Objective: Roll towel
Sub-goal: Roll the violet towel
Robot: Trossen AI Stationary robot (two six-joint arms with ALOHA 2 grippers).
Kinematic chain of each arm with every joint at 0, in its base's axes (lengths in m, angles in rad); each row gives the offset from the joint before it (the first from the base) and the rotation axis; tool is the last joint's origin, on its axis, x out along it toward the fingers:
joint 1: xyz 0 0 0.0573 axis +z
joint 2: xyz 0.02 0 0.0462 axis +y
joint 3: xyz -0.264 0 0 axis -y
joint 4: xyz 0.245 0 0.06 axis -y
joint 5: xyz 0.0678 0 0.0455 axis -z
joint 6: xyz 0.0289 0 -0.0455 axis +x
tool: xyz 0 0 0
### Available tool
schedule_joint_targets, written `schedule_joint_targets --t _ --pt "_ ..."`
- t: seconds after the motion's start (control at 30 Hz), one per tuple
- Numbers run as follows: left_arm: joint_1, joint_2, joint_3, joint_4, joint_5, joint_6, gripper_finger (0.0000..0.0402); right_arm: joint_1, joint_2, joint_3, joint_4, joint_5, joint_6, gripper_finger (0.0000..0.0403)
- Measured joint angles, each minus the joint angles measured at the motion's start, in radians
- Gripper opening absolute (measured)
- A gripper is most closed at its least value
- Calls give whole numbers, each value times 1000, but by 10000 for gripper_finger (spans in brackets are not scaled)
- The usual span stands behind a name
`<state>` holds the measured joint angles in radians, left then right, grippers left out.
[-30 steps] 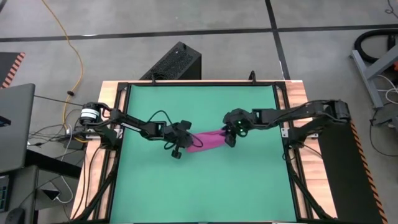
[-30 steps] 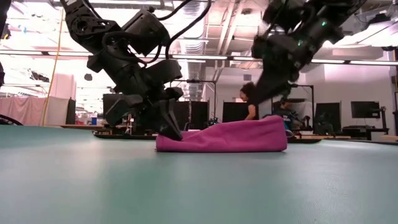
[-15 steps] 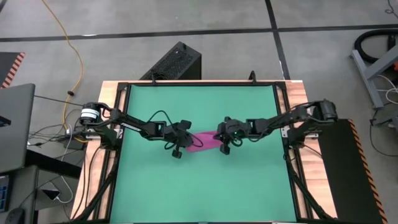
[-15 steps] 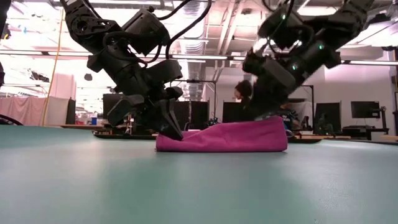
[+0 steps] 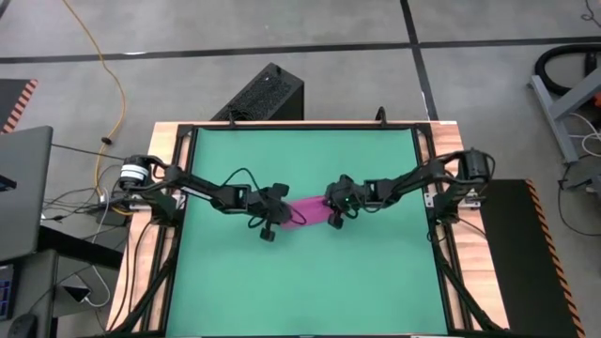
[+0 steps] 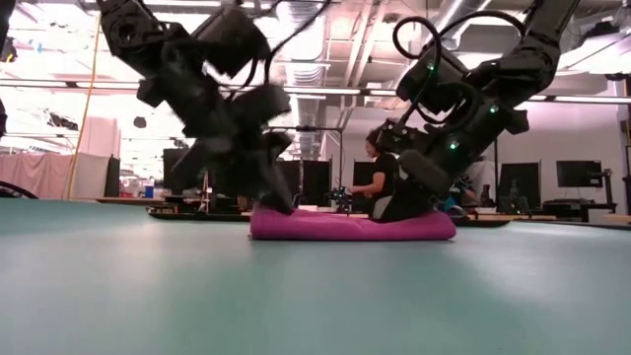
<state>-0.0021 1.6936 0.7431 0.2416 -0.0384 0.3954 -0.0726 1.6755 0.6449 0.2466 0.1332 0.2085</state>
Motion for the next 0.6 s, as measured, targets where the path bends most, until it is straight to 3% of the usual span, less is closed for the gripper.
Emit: schedule_joint_targets --t 0.2,0.4,0.53,0.6 --pt "-30 -10 33 154 -75 -9 0 -1 9 0 28 6 6 17" --pt "-2 -7 -63 338 -231 -218 0 25 -85 -3 49 96 4 19" --pt "-63 -7 -95 452 -285 -431 0 52 -132 -31 99 135 5 18" --pt "-125 -7 -98 508 -422 -481 0 76 -141 -52 162 181 30 18"
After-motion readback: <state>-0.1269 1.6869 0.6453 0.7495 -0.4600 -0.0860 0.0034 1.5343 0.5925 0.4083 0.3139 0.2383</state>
